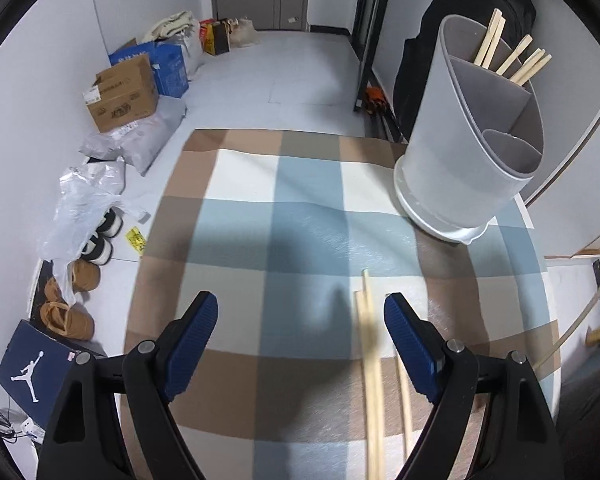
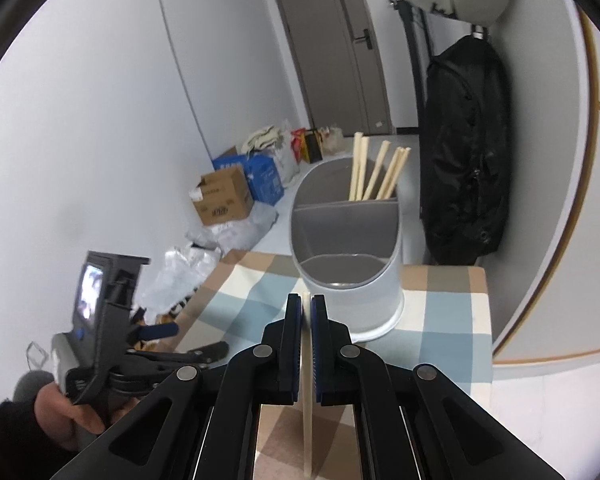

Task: Organize utensils
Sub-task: 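Lower the left gripper to the pile and close on a chopstick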

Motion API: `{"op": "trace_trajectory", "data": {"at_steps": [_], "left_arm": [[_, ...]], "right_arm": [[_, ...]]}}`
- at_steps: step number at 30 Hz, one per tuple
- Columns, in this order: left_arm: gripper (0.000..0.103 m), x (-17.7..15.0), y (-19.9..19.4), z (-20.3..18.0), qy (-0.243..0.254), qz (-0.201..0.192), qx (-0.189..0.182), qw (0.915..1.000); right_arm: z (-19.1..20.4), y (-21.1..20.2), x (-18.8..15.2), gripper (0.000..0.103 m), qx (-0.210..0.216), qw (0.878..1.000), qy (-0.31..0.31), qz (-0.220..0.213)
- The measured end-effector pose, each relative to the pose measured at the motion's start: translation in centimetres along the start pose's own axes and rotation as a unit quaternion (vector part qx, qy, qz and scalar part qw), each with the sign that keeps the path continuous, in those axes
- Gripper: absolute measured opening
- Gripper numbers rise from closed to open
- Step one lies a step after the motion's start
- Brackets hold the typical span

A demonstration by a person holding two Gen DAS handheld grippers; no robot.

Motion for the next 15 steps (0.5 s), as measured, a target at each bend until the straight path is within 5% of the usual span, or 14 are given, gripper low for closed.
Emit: {"op": "trace_trajectory", "data": {"at_steps": [15], "left_arm": [[0.065, 0.1, 3.5, -3.0, 0.055, 0.083, 0.027, 0.9947]], "right_arm": [[-1.4, -2.2, 0.0, 0.004, 0.029, 0.999, 0.021, -0.025]]}}
Point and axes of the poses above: each gripper's, at about its wrist camera, not at the fingertips, and y roughly the way its jaws point, z to its left, x to its top, the point moved 4 cm from there along y, roughly the way its jaws point, and after that the axes turned 1 degree about x, right-handed, at the moved point
